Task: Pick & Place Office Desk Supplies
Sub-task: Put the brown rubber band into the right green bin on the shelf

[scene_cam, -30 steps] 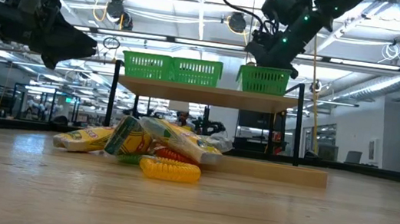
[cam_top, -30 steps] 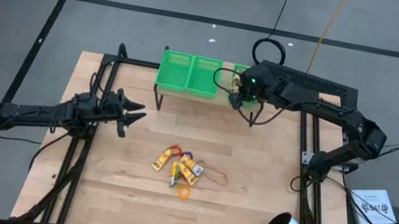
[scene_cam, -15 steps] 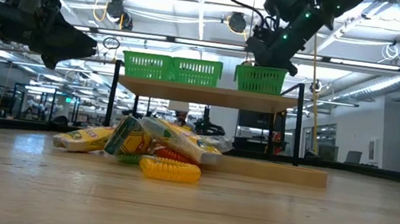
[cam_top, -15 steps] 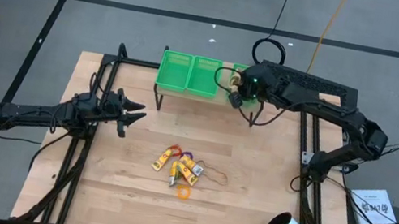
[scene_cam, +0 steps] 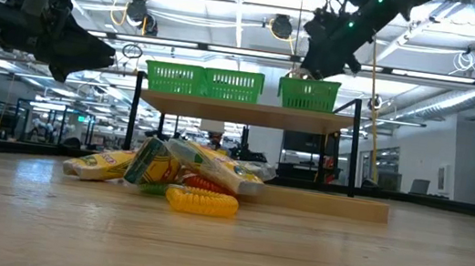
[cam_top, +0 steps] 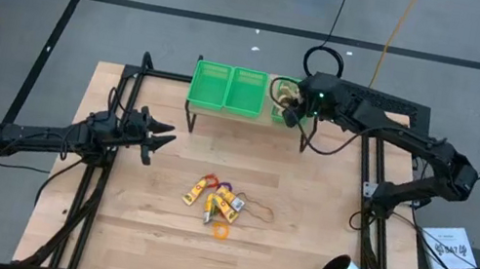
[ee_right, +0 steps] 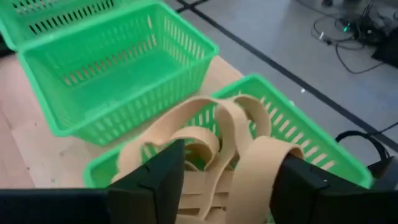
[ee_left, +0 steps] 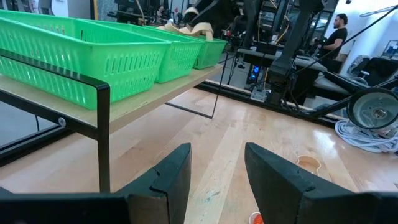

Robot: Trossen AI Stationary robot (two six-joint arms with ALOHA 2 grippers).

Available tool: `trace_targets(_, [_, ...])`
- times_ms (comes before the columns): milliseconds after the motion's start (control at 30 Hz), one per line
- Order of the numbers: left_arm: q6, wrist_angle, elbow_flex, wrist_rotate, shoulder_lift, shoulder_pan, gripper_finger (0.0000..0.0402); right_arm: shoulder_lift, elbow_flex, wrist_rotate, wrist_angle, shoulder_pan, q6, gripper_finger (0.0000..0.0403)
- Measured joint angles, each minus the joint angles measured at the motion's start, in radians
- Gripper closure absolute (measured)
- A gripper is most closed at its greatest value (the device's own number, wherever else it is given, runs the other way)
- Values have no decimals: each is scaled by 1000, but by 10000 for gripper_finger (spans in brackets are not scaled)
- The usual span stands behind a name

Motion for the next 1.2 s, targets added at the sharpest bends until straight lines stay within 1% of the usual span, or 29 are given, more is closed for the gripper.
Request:
trace_targets(233, [0, 0, 0, 0, 0, 0, 243, -62, 0, 1, 1, 0, -1, 211])
trace_targets(500, [0, 0, 0, 0, 0, 0, 243, -75, 0, 0, 41, 8, 2, 222])
trace_targets(800, [0, 0, 0, 0, 0, 0, 243, -75, -8, -1, 178, 40, -3, 225])
trace_targets(967, [0, 0, 0, 0, 0, 0, 243, -75, -8, -4, 171, 47, 159, 217])
trace_targets(1033, [0, 0, 0, 0, 0, 0, 243, -75, -8, -28, 139, 45, 186, 211])
trace_targets(1133, [0, 0, 0, 0, 0, 0, 243, -87, -9, -27, 74, 36, 215, 202])
trace_targets(1200, [0, 0, 0, 0, 0, 0, 243, -98, -9, -48, 62, 24, 258, 198])
